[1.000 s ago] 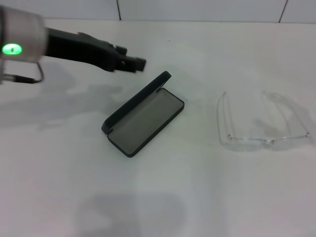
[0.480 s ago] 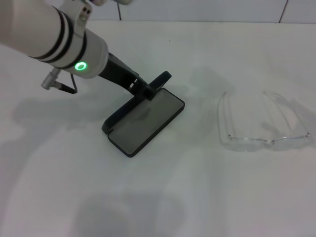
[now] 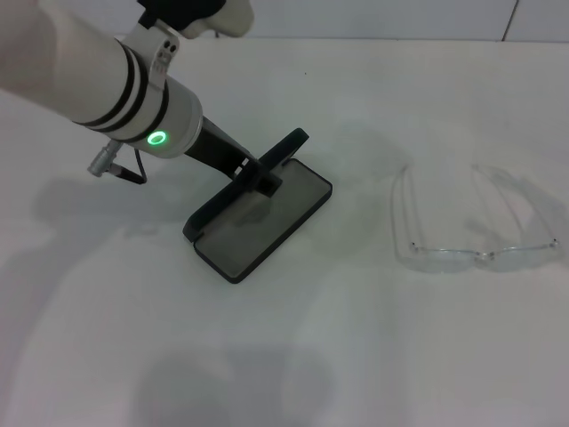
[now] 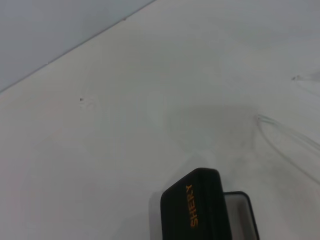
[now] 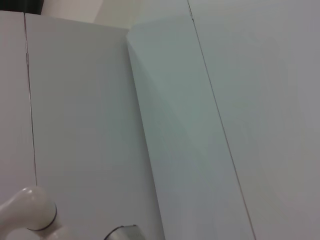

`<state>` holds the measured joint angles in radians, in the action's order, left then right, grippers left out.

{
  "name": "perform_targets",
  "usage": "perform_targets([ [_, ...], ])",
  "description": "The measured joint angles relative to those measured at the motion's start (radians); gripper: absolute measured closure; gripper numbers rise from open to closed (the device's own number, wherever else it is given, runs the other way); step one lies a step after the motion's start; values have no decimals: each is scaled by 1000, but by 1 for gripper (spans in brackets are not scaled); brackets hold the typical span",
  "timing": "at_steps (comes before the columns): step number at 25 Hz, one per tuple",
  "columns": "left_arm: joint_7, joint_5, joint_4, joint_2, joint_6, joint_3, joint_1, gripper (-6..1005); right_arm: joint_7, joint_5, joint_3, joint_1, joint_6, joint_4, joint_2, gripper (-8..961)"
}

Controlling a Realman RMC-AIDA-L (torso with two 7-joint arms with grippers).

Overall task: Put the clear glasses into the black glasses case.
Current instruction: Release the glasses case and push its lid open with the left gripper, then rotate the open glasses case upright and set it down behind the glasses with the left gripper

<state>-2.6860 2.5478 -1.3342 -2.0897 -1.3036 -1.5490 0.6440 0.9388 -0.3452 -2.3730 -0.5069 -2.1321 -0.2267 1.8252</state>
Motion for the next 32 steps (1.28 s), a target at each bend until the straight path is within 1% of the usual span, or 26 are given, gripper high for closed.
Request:
perform_targets([
  [6,21,1,55,1,24,-1,19,483,0,0,0,0,0,2,1,79],
  [10,35,2,97,1,24,-2,43,496,-1,0,-1,1,1,1,5,79],
  [14,50,14,112,0,19,-5,49,510,-1,0,-2,3,1,2,6,79],
  [19,50,29,110,-2,19,-20,43,603,-2,0,-2,6,1,3,7,80],
  [22,52,35,107,-1,19,-38,42,658,-2,1,-2,8,1,3,11,80],
  [27,48,54,77,-1,21,-75,34,744,-6,1,-1,11,1,0,16,80],
  [29,52,55,27,-2,22,-90,14,773,-10,0,2,16,0,-1,17,80],
  [31,71,55,-49,-1,22,-116,-22,803,-14,-11,7,26,-4,1,18,80],
  [32,83,55,-83,-1,22,-129,-39,801,-15,-28,8,33,-8,3,18,80],
])
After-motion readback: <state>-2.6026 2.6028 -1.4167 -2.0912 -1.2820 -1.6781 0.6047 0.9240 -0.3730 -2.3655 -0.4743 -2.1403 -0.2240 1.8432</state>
